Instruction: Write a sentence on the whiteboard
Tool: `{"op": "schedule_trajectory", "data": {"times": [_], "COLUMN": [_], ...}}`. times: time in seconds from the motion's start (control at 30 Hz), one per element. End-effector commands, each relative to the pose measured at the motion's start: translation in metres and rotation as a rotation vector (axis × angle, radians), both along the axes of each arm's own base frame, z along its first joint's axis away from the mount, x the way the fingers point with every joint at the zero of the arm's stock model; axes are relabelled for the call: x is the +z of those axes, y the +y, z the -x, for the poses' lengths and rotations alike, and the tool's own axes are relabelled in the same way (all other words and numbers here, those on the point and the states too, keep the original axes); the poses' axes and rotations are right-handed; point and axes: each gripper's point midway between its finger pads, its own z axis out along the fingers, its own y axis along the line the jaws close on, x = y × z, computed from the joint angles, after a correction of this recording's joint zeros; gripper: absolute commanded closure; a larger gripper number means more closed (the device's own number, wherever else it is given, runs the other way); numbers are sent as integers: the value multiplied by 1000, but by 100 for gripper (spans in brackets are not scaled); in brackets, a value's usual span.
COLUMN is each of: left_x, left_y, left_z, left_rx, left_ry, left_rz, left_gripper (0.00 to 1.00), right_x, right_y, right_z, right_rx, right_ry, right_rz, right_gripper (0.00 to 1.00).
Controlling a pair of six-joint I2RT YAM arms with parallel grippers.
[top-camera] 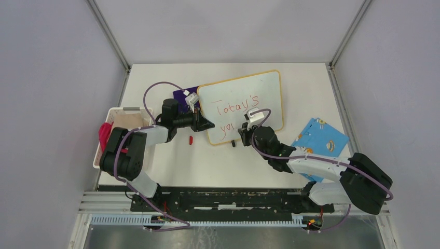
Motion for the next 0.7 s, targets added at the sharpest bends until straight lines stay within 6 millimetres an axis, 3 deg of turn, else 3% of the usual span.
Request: {"op": "schedule_trajectory", "data": {"times": [0.0, 0.67], "left_x": [-52, -52], "left_y": [18, 18], "left_z": [-2, -2], "left_rx": [89, 87], "left_ry": [58, 58], "left_rz": [-180, -180], "left_gripper": [98, 98], "right_x": [0, 33], "right_y": [-13, -17], "right_z": [-3, -26], "right_rx": [-52, -92], "right_ry": [-15, -73], "right_rz": [-2, -28], "right_gripper": [100, 100]}}
